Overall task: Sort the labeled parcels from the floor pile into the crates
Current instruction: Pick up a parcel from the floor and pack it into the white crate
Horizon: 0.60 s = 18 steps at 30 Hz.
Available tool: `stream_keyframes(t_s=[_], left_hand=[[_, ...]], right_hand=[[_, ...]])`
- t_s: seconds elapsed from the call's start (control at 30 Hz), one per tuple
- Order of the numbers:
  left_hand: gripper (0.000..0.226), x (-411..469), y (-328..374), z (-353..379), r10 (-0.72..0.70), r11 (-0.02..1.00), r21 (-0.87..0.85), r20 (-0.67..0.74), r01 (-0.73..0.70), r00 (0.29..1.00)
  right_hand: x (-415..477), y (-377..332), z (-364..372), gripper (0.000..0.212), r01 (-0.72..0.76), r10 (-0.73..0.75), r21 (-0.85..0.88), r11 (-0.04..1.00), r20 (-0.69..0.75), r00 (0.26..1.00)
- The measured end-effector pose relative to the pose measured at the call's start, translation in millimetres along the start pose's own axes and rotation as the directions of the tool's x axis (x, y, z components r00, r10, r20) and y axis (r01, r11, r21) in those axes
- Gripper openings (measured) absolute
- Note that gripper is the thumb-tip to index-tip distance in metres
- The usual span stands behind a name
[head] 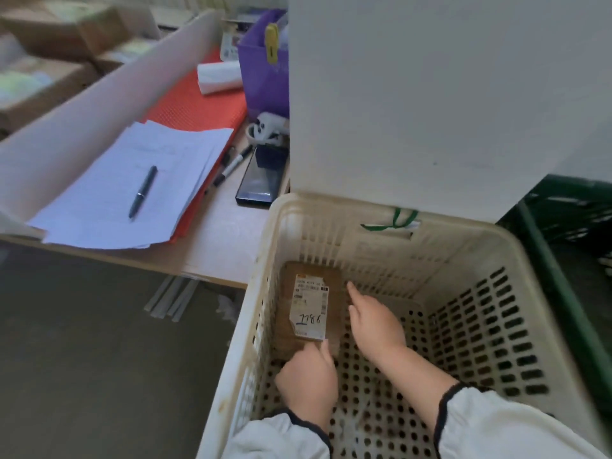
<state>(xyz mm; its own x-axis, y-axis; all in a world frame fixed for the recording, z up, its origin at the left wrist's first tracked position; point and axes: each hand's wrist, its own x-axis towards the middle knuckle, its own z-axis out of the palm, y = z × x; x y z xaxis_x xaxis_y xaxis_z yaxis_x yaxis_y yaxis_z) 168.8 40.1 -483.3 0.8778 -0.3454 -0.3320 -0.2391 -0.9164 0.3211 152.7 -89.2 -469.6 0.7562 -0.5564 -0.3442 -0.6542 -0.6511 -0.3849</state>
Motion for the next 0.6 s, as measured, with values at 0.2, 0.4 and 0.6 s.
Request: stream_keyframes(t_s=[0.2, 0.4, 0.6], left_hand=[[0.039, -34.8, 23.5, -110.7, 0.378, 0.912, 0.189, -0.043, -0.364, 0.925], [0.046, -81.9, 8.0, -203.9, 0.353, 0.924, 0.175, -0.052, -0.339, 0.934], [0.044, -137.3, -70.4, -251.8, 0.262, 0.964, 0.069, -0.121, -0.256, 0.957]], right_hand=[[-66.2, -19.5, -91.3, 0.049, 0.064, -0.049, -0.224, 0.972, 0.071, 0.996], [-119.0, -68.0, -149.5, 0.053, 0.185, -0.178, -0.247, 0.951, 0.053, 0.983], [-166.3, -167.3, -142.4, 0.046, 0.450, -0.441, -0.237, 0.861, 0.094, 0.893]])
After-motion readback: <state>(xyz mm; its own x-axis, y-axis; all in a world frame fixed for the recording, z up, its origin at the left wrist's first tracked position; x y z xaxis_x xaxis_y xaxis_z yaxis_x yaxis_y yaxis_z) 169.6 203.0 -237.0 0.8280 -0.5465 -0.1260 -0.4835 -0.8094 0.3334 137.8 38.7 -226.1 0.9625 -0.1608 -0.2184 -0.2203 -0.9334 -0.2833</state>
